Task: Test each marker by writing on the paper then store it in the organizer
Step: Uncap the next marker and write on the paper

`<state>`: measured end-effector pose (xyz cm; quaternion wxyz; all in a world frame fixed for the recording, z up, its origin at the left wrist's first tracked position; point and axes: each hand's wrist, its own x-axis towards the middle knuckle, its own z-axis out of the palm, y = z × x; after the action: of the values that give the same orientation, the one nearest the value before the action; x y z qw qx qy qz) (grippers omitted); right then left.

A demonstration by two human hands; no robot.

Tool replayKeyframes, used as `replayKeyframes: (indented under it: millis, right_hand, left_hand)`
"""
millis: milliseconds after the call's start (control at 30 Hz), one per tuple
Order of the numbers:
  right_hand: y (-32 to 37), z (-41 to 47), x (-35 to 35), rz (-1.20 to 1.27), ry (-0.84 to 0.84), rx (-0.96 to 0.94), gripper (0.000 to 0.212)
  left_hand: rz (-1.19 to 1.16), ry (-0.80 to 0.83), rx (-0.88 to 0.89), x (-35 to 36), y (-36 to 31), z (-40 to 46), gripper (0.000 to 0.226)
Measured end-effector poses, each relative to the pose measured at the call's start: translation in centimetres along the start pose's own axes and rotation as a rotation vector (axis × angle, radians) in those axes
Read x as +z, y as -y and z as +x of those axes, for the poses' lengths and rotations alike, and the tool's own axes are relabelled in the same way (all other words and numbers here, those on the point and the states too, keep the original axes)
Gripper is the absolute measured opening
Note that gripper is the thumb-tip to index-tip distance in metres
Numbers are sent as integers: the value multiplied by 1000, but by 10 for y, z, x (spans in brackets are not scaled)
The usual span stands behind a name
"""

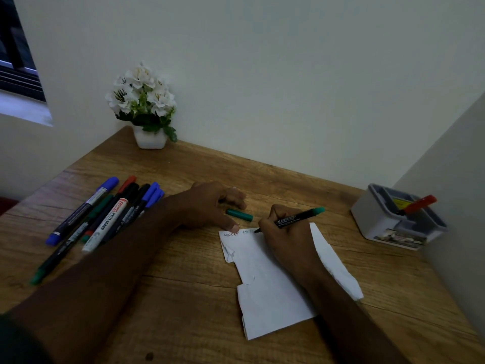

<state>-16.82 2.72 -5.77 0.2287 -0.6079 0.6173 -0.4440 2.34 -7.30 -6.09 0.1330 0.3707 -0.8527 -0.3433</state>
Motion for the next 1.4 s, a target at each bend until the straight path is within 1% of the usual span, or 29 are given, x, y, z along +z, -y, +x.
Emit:
replayKeyframes:
  millis: [133,267,433,600,733,900,1067,1200,1400]
  right_hand:
    - [-1,0,-1,11,-32,-18,21]
    - [-1,1,1,-19,-16,-15,22]
    - [-3,1,-1,3,-15,-15,23]
    - [-2,1,0,-5,-11,-2,26]
    - [-3,2,0,13,-42,-1,22]
    - [-3,2,0,-8,-16,-10,20]
    - [-3,2,-1,17,-52,-24,23]
    - [-2,2,1,1,-33,-15,21]
    - [-1,2,-1,32,-32,1,25]
  left_hand:
    - [26,9,1,-1,-2,-1,65]
    - [26,3,-17,-1,-5,-1,61]
    - [28,10,-17,-1,-1,-1,66]
    - [12,1,-27,-1,-2,-1,64]
    - [27,-1,-38,-1,-4,-2,61]
    - [30,-4,-43,-2,-7,-4,60]
    - [21,4,-34,-2,-10,-5,58]
    - [39,1,-34,-3,-11,-5,59]
    - [32,5,-36,-3,-10,-4,61]
